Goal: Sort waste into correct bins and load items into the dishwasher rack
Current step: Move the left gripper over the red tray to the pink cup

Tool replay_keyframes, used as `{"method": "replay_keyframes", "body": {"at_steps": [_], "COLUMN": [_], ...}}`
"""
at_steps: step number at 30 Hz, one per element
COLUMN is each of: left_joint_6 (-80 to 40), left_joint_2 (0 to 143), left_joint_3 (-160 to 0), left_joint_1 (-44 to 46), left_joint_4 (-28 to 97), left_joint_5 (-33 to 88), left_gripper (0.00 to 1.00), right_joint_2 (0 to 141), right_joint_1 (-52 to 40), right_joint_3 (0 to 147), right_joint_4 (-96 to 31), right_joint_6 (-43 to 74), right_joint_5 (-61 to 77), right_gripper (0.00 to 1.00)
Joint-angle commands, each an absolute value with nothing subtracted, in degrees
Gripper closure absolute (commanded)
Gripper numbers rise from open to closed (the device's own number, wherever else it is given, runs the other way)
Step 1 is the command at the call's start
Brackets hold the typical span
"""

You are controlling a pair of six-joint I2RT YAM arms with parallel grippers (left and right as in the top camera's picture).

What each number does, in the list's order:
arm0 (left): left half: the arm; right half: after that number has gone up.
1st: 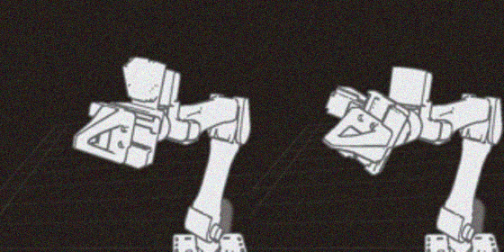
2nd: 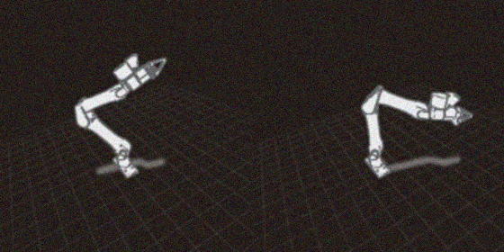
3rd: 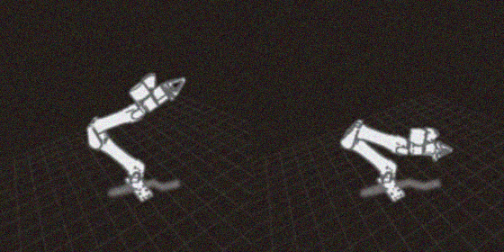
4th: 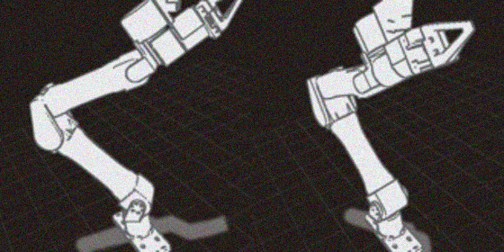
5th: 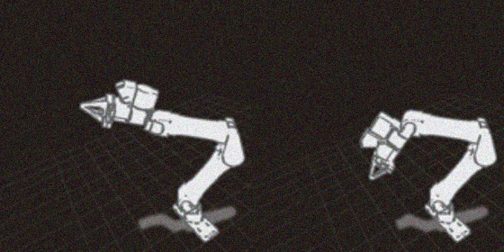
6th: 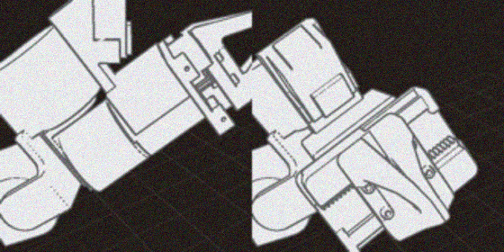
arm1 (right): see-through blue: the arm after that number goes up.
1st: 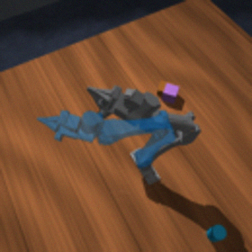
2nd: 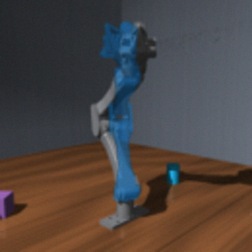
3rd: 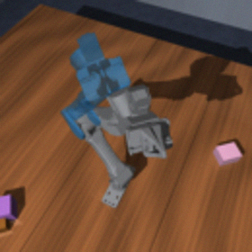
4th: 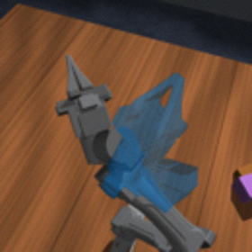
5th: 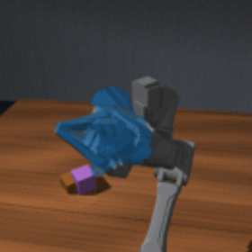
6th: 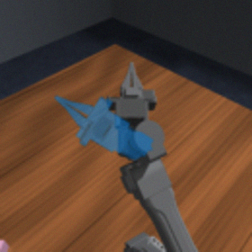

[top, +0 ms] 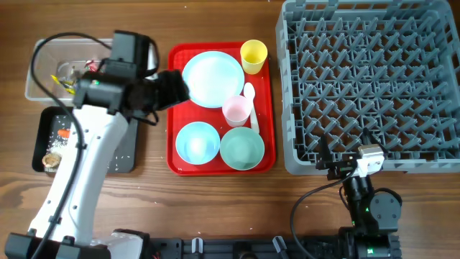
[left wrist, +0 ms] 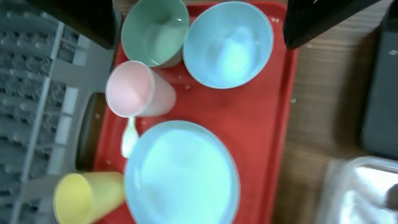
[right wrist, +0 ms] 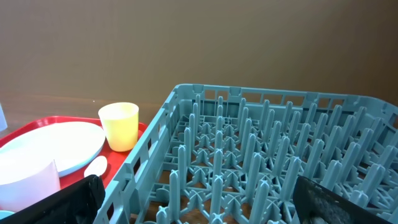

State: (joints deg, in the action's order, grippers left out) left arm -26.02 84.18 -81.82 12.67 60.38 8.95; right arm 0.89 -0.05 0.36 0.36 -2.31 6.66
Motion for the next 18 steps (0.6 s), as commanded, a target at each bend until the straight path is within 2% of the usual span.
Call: {"method": "replay_keyframes", "body": {"at_steps": [1,4,12,15,18], "left_joint_6": [-25.96,-25.96,-25.96,-25.98,-26.20], "left_joint_2": [85.27,86.43,91.72,93.95,96.77], "left_joint_3": [-82.08,-82.08,-81.73,-81.71,-81.71], "left_joint_1": [17.74,20.45,24.56,24.64,24.67], "left_joint_4": [58.48,58.35,57.52,56.05,54.74], "left_joint_5": [9.54,9.50,8.97,8.95,8.97], "left_gripper": [0.17,0.20,0.19,0.25,0.26], "right_joint_2": [0.43,0.43,0.43,0.43,0.43], "right_joint_1": [0.23,0.23,0.23,0.23,0.23], "right_joint_3": [0.30,0.30,0.30,0.30,0.30], "right_joint_4": [0.54,0.56,0.56,0.54,0.54], "right_joint_6": [-2.85,-2.85,-2.87,-2.85,-2.87], "right_joint_5": [7.57,7.57,7.55,7.55,7.57], "right_gripper": [0.00,0.00,0.00,0.00,0.00]}}
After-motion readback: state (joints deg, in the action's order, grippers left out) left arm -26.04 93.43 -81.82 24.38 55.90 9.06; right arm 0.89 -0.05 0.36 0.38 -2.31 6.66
